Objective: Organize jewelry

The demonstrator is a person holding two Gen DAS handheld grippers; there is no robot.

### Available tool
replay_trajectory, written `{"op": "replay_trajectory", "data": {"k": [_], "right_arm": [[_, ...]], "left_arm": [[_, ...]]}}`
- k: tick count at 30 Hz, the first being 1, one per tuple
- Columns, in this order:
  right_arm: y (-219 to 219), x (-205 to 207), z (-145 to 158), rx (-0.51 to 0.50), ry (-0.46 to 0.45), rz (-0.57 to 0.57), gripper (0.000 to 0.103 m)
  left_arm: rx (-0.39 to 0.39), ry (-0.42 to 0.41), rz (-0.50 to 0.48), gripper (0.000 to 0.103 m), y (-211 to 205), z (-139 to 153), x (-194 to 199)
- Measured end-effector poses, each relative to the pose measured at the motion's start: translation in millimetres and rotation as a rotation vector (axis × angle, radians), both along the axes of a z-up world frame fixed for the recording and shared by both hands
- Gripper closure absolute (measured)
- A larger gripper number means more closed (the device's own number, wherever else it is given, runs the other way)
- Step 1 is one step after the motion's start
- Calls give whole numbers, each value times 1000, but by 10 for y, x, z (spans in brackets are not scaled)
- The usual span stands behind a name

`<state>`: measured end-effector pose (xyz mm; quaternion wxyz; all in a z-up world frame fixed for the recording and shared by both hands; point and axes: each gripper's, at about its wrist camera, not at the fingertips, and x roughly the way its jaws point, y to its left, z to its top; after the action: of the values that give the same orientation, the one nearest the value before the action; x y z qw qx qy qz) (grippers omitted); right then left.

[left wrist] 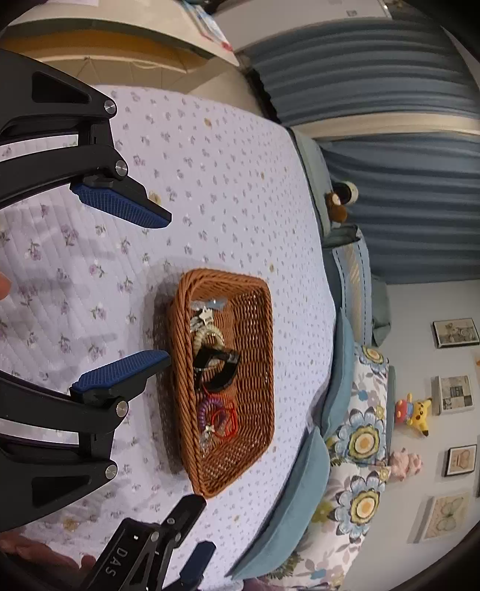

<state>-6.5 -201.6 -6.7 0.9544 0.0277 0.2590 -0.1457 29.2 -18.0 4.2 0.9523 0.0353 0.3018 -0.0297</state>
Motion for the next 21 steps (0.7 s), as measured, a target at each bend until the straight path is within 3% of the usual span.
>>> {"op": "replay_trajectory", "data": {"k": [11,21], "right_arm": [[-3,-10,-26,34,8,19,17],[101,-24,-10,4,4,45,17]], "left_arm": [[21,11,0,33,-14,-59,15],[30,16,25,33,25,-95,39]]}}
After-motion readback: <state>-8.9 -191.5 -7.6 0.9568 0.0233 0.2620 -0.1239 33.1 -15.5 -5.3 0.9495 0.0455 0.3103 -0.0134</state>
